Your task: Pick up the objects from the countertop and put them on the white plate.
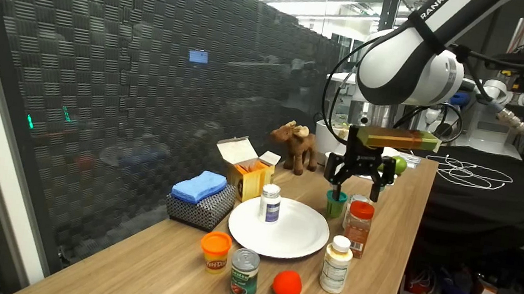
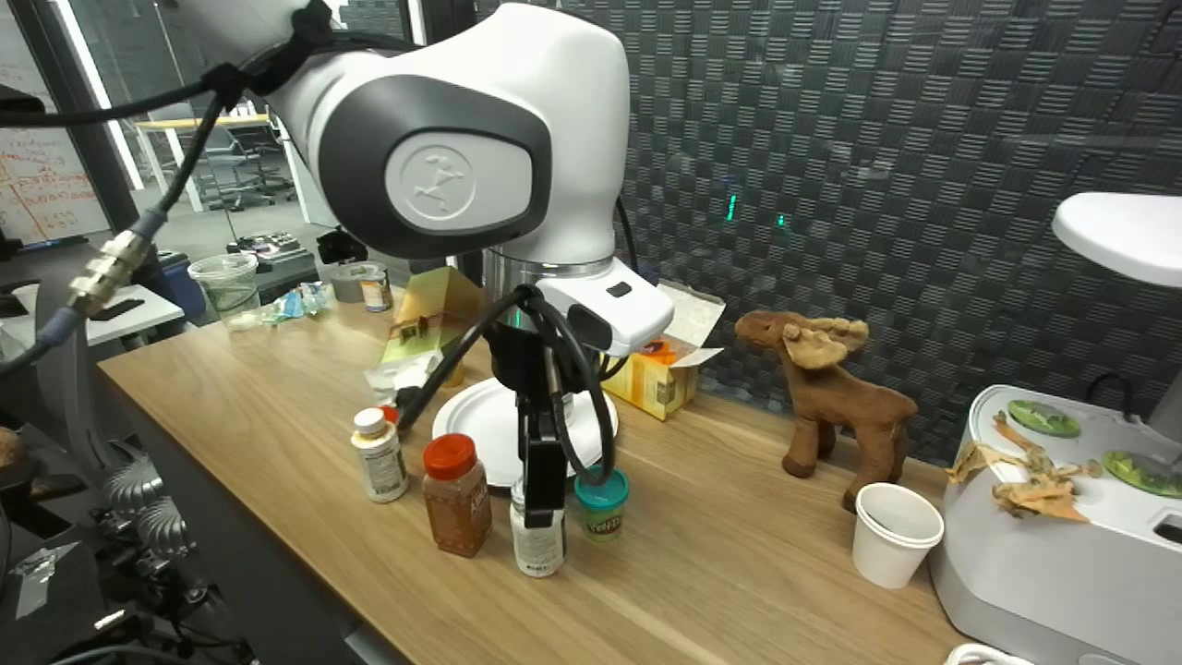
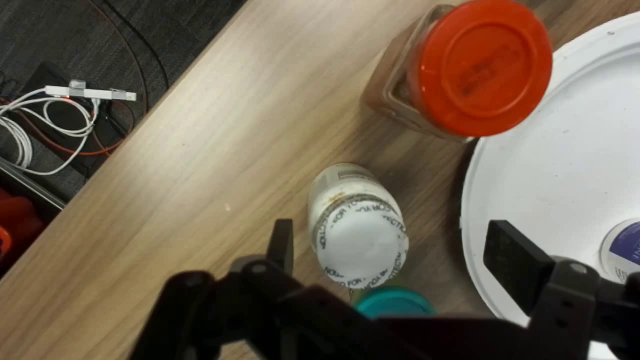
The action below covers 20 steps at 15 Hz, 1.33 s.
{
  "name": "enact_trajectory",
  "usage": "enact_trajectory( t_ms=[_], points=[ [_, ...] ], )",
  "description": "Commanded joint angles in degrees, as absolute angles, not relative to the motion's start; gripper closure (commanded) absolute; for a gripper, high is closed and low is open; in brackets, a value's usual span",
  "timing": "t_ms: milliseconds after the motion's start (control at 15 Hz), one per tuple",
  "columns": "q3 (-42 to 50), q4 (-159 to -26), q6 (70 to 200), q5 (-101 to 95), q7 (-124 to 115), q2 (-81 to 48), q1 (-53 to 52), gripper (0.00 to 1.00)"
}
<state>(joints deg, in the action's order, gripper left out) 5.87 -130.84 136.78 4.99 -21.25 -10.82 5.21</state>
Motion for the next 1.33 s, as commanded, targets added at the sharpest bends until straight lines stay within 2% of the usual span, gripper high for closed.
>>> enact_trajectory(
  t_ms=[0, 400, 800, 1267],
  points=[
    [6.6, -129.3, 135.4, 5.7, -23.2, -11.1, 4.7, 0.32],
    [7.4, -129.5, 135.6, 4.4, -25.5, -10.1, 4.6, 0.79],
    [7.3, -126.1, 135.4, 0.6, -26.1, -6.0, 4.0, 0.81],
    [3.5, -122.2, 136.3, 5.0, -20.5, -7.8, 2.4, 0.81]
  ],
)
